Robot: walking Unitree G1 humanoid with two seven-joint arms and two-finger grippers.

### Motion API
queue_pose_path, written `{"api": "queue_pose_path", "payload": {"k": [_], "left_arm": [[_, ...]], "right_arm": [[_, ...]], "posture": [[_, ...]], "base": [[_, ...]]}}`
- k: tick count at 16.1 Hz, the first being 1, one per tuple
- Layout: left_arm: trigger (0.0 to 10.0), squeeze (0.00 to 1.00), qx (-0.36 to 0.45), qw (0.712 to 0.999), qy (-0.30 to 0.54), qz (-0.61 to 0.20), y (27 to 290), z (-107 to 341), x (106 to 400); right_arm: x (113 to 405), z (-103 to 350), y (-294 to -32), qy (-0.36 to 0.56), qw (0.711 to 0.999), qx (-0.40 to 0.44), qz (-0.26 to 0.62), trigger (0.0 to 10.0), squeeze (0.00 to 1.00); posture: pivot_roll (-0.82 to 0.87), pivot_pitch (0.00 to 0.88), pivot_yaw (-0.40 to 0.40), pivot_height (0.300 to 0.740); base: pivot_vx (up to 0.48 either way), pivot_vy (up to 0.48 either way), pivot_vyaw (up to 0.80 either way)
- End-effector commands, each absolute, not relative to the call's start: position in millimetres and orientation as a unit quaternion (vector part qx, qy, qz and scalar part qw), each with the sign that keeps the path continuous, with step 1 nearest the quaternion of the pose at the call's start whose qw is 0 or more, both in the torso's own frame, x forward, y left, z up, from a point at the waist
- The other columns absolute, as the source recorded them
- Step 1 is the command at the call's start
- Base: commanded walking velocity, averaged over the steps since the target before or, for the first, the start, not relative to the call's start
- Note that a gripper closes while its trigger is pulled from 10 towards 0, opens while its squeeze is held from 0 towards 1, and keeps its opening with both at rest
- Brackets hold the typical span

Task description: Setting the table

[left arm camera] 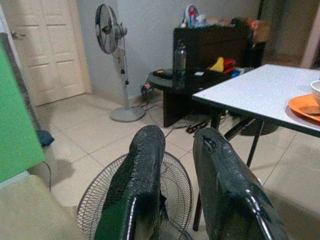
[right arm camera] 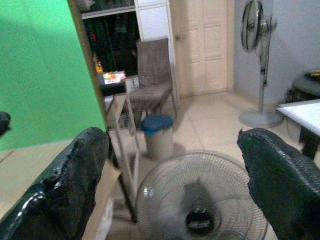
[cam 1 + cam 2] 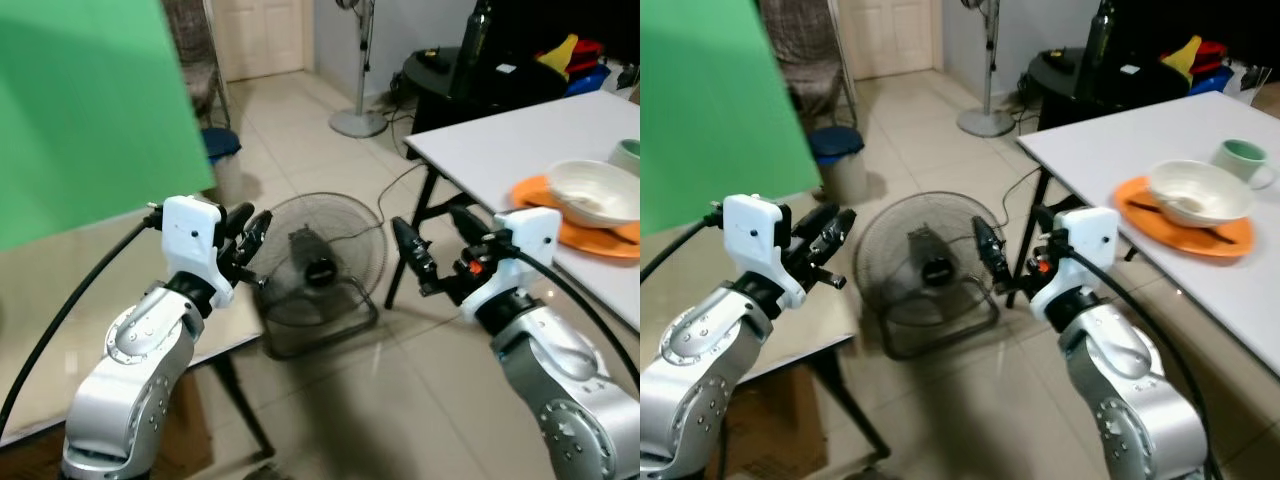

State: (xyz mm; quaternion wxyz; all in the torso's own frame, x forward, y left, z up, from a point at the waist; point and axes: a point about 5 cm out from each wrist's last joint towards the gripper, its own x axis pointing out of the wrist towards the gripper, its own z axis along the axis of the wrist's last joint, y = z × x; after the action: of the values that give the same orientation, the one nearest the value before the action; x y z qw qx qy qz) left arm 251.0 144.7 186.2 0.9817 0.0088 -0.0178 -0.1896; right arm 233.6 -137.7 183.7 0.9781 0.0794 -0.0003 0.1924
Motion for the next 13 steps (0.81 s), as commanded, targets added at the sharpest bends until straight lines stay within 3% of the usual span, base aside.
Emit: {"api": "queue_pose_path", "payload": {"k": [1, 13], "left_arm": [[10.0, 0.0, 0.012, 0.984, -0.014, -0.179, 149.7, 185.9, 251.0], [10.0, 0.0, 0.019, 0.982, -0.01, -0.189, 149.5, 189.0, 255.2]], "right_arm": [[234.6, 188.3, -134.4, -0.008, 0.977, 0.073, 0.202, 10.0, 0.0], [236.3, 186.9, -133.9, -0.007, 0.977, 0.094, 0.189, 10.0, 0.0]], "posture": [[0.09, 0.0, 0.026, 0.74], [0.08, 0.0, 0.06, 0.74]], "base": [[0.0, 0.3, 0.8], [0.0, 0.301, 0.0]]}}
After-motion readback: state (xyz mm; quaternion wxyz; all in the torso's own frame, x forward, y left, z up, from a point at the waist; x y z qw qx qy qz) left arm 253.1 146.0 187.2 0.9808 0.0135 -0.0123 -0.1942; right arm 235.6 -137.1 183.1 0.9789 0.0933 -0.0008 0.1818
